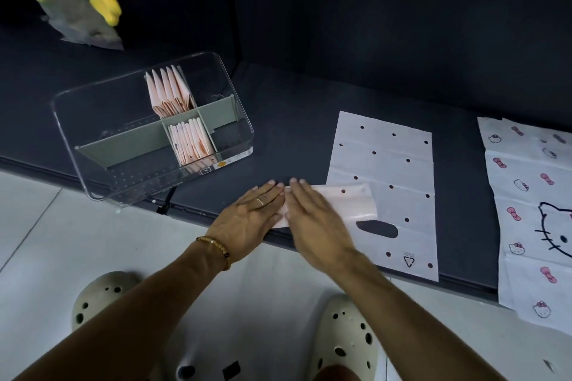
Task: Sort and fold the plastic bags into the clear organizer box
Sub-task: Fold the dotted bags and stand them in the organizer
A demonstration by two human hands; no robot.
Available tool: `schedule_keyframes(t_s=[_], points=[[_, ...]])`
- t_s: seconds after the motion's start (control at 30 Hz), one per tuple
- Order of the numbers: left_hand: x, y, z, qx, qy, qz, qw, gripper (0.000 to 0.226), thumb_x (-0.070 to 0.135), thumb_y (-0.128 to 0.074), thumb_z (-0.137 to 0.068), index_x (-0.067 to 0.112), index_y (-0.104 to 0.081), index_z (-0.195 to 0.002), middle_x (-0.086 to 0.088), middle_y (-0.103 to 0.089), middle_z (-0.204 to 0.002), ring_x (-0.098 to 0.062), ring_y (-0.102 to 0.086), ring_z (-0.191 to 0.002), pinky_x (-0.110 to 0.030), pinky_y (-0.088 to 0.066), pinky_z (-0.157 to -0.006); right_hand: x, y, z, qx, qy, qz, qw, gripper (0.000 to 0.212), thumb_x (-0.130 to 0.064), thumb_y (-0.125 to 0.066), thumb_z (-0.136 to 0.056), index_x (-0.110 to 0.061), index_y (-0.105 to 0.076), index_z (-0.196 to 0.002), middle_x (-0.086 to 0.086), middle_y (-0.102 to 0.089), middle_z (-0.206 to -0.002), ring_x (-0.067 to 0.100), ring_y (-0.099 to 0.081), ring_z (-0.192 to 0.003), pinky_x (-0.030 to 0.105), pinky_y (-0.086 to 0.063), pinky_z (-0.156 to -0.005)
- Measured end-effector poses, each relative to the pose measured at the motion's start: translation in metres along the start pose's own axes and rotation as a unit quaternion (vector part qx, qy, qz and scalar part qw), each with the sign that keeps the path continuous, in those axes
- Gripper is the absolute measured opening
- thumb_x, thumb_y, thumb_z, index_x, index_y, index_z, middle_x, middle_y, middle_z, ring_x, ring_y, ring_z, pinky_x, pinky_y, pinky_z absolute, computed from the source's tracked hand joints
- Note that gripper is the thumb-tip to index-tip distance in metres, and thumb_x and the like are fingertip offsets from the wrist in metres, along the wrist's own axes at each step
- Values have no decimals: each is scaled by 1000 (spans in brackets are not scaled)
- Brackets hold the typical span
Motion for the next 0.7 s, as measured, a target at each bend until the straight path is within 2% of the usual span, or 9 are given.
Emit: schedule_keyframes(t_s=[0.03,0.1,0.23,0.33,0.4,0.5,0.57,0.63,0.7], points=[[0,0,0,0,-1,0,1000,54,33,-28,-102,21,-7,-150,5,-7,-158,-4,6,-142,-17,17,-109,-2,-7,1,-23,-5,-12,1000,57,-19,-43,-100,-5,-22,-150,11,-14,-160,25,-11,-148,37,-7,-120],[0,-1,1,2,0,-2,1000,54,34,-27,-102,21,-4,-150,6,-5,-158,-1,11,-138,-16,18,-108,4,-8,4,-19,-7,-10,1000,54,-26,-34,-103,-8,-18,-152,6,-9,-160,21,-6,-148,35,0,-120],[-4,-2,0,-10,4,-13,1000,55,38,-23,-102,24,1,-150,9,0,-158,2,15,-135,-15,20,-107,38,4,15,-16,-3,10,1000,52,-28,-31,-103,-10,-23,-151,3,-12,-159,18,-10,-148,33,-2,-119],[-5,-4,0,-15,4,-11,1000,55,38,-21,-102,25,2,-150,10,2,-158,2,16,-135,-14,19,-106,71,14,31,-16,-30,26,999,51,-27,-33,-103,-8,-25,-150,3,-14,-158,19,-14,-147,37,-12,-120],[-5,-5,0,-10,2,-15,1000,55,38,-21,-102,25,2,-150,10,2,-158,1,15,-137,-14,19,-106,91,22,41,-25,-51,44,997,52,-33,-24,-104,-8,-24,-150,3,-14,-158,19,-14,-147,38,-15,-120],[-2,-4,1,-4,14,-9,1000,54,37,-22,-102,24,-1,-150,8,-1,-158,-5,5,-144,-16,18,-107,111,27,45,-56,-86,59,993,62,-42,-2,-100,-11,-12,-153,0,-3,-160,15,-2,-148,34,-5,-121],[4,-3,5,12,28,-10,999,54,37,-22,-102,21,-7,-151,6,-7,-158,-9,-2,-146,-19,14,-111,111,29,42,-54,-123,73,988,57,-36,-15,-102,-8,-15,-152,5,-3,-161,19,-3,-149,36,-4,-121],[12,-2,11,41,50,-17,998,52,35,-25,-101,18,-19,-150,2,-18,-157,-13,-13,-145,-24,2,-116,97,35,39,7,-137,72,988,46,-22,-40,-101,-2,-40,-142,17,-28,-155,33,-27,-143,45,-25,-116],[21,0,18,75,75,-34,994,48,32,-36,-99,13,-38,-143,-3,-36,-150,-19,-30,-140,-34,-15,-117,68,35,34,77,-83,69,991,35,-17,-53,-92,-4,-60,-123,16,-55,-129,37,-54,-114,45,-46,-93]])
Point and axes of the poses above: each hand's wrist, its own z-axis away from the middle knuckle, its own y-axis out of the back of the hand, x = y × z, the point moved 2 cm from there along -z, towards the middle knuckle
